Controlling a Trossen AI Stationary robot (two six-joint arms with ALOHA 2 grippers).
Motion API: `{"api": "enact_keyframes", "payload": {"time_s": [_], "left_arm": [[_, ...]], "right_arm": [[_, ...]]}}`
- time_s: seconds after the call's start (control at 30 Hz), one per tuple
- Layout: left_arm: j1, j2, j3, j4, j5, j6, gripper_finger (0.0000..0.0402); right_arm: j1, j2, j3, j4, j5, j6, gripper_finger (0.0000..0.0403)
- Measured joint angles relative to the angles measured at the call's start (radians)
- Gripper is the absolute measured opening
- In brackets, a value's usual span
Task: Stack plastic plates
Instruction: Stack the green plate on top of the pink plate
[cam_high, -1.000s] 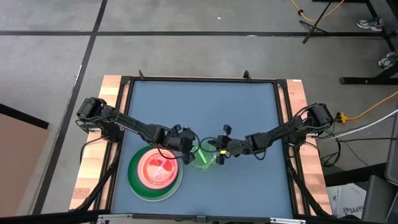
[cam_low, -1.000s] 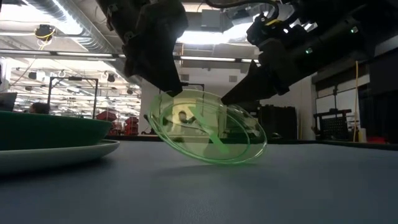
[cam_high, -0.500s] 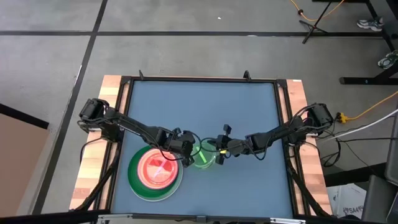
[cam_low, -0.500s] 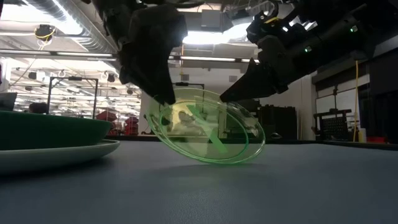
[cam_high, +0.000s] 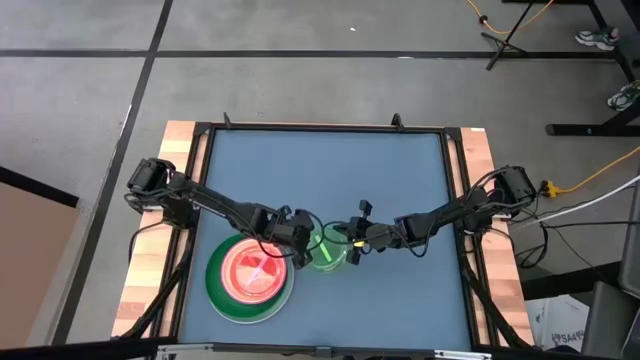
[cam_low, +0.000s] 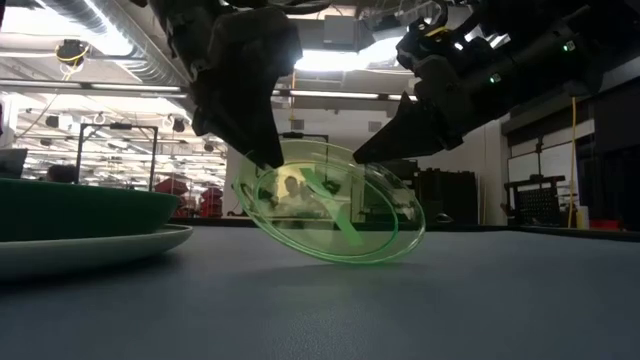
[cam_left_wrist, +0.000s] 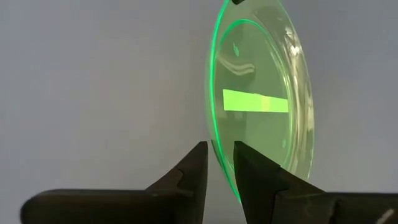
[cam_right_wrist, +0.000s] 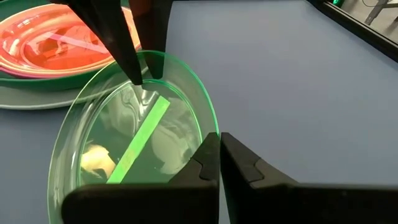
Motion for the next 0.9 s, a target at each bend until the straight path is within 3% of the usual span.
{"api": "enact_keyframes", "payload": {"time_s": [0.37, 0.7, 0.9], "left_arm": [[0.001, 0.0, 0.0, -0.007, -0.006, -0.006, 0.0007], [0.001, 0.0, 0.0, -0.005, -0.005, -0.004, 0.0007], [0.001, -0.001, 0.0, 0.004, -0.004, -0.001, 0.0006]], "right_arm": [[0.001, 0.0, 0.0, -0.003, -0.004, 0.0, 0.0], [0.001, 0.0, 0.0, -0.003, -0.004, 0.0, 0.0002], [0.001, 0.0, 0.0, 0.002, -0.005, 0.0, 0.004]]}}
